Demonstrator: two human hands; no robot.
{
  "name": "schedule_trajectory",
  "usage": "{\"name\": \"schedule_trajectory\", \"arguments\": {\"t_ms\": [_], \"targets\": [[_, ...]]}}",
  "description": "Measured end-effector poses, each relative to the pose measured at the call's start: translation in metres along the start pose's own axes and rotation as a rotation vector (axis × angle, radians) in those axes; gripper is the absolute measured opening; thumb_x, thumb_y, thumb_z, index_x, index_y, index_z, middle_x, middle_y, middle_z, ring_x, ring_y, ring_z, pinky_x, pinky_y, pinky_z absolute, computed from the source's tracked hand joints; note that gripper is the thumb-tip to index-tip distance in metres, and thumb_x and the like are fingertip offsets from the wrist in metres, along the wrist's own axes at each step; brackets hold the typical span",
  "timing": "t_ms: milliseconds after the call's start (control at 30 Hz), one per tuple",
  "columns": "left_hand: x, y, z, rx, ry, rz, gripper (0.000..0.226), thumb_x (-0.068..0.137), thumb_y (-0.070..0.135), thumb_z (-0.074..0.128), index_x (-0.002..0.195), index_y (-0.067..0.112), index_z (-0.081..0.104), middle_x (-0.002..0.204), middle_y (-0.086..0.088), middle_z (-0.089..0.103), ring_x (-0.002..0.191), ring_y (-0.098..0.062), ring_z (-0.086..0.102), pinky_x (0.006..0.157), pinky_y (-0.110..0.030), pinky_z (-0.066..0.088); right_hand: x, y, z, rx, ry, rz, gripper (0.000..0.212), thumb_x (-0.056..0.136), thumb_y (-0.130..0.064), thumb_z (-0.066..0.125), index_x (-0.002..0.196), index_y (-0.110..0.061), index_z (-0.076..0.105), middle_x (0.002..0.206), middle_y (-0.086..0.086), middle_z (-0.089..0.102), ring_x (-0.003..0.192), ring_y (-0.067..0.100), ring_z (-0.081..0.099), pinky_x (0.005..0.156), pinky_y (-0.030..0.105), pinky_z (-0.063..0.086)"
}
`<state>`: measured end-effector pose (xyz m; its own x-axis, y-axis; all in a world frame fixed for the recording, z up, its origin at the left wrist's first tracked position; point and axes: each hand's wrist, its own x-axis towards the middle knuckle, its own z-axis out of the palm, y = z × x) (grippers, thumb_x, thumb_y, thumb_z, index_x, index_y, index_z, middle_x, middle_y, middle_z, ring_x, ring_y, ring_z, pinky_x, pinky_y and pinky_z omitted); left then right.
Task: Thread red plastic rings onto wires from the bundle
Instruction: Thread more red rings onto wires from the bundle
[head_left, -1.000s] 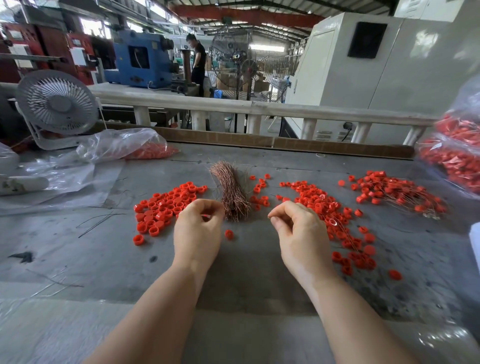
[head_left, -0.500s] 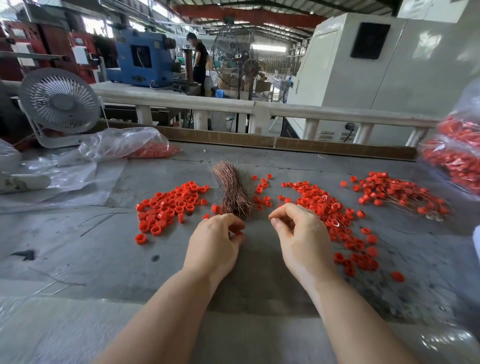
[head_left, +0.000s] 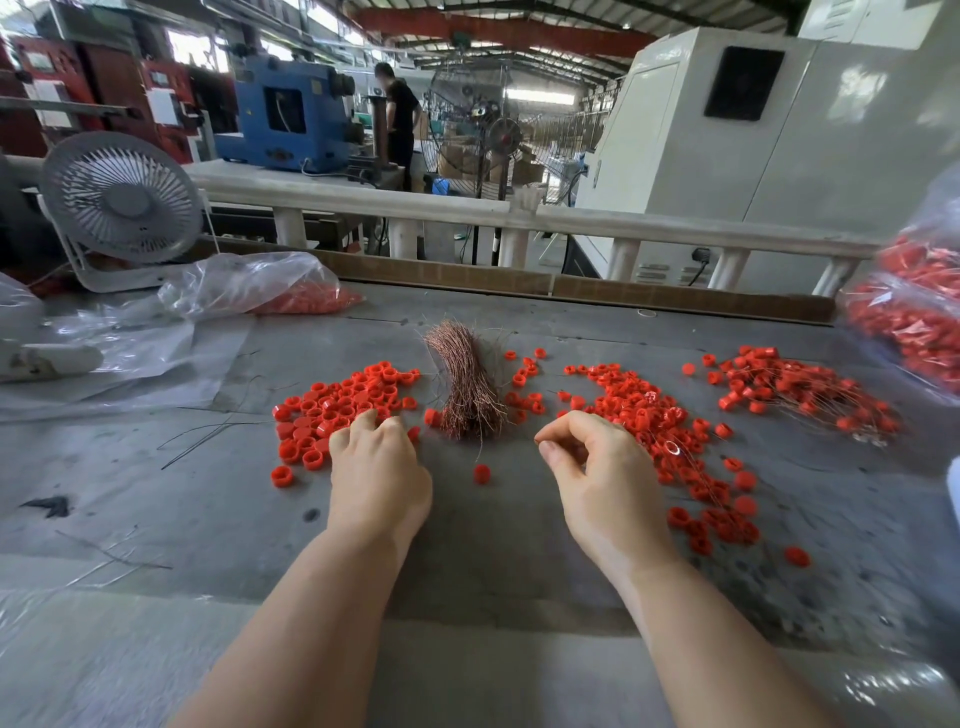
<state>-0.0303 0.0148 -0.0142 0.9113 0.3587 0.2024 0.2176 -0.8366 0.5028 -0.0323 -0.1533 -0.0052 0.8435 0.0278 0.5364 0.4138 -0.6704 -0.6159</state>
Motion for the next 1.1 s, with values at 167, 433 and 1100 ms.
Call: {"name": "schedule_trajectory", "arguments": {"t_ms": [167,433,1100], "targets": [[0.003,-0.005,0.004,-0.065,0.152,0.147,0.031,0.087,-0.003,0.048,0.107,0.012,0.067,0.113,-0.006,0.062,0.106,-0.025,0.051,0.084,-0.024,0.033,0.0,0.0,0.0,-0.005,-0.006,-0.002,0.012,0.083,-0.004,0.063,0.077,-0.014,0.065,0.075,-0.007,0.061,0.078,0.019,0.055,0.073,0.032,0.045],[-0.011,0.024,-0.002,-0.917,-0.039,0.144,0.025,0.08,-0.001,0.067,0.08,0.024,0.068,0.076,0.009,0.068,0.067,0.0,0.063,0.072,-0.009,0.049,0.002,0.0,-0.001,0.031,0.023,-0.026,0.017,0.086,-0.004,0.059,0.077,-0.019,0.058,0.073,-0.009,0.058,0.076,0.014,0.054,0.067,0.022,0.038],[-0.018,0.029,-0.005,-1.278,-0.269,0.095,0.025,0.077,-0.008,0.066,0.083,0.015,0.07,0.071,0.005,0.072,0.065,-0.003,0.063,0.062,-0.015,0.051,0.001,-0.009,0.002,0.257,0.006,-0.106,0.019,0.088,0.002,0.054,0.084,-0.017,0.059,0.079,-0.005,0.06,0.078,0.014,0.054,0.072,0.024,0.042]]}}
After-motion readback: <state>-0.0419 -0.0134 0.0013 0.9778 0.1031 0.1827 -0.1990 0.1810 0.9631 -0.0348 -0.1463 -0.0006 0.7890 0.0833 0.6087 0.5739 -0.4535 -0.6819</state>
